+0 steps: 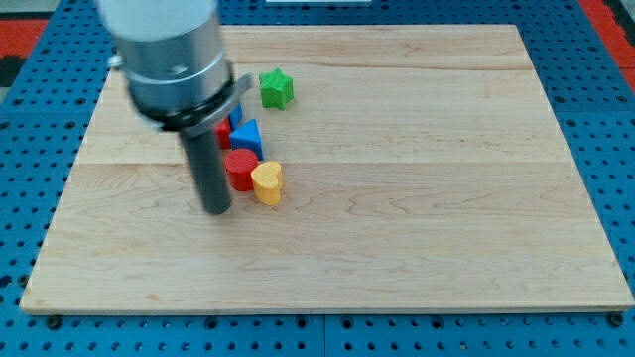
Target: Move the yellow heart up a bit
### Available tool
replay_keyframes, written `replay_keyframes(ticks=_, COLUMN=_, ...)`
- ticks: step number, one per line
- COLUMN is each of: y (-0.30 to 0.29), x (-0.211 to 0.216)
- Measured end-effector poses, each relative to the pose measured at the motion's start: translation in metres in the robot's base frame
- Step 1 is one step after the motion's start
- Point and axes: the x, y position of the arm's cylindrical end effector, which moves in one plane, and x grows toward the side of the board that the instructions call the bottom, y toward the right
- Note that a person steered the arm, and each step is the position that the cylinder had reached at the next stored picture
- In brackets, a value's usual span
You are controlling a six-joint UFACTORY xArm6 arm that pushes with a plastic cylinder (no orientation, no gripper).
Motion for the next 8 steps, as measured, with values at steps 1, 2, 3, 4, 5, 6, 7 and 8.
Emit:
replay_keyframes(ticks=1, y=0.063, x=0.006)
replay_keyframes(ticks=2, y=0.085, x=-0.018)
replay_keyframes(ticks=3, y=0.104, x=0.004)
replay_keyframes(ticks=4, y=0.091, x=0.002)
replay_keyframes(ticks=5, y=0.091, x=-0.015)
replay_keyframes(ticks=6, y=0.086, x=-0.018)
replay_keyframes(ticks=7, y=0.074, x=-0.023)
replay_keyframes(ticks=8, y=0.074, x=-0.034)
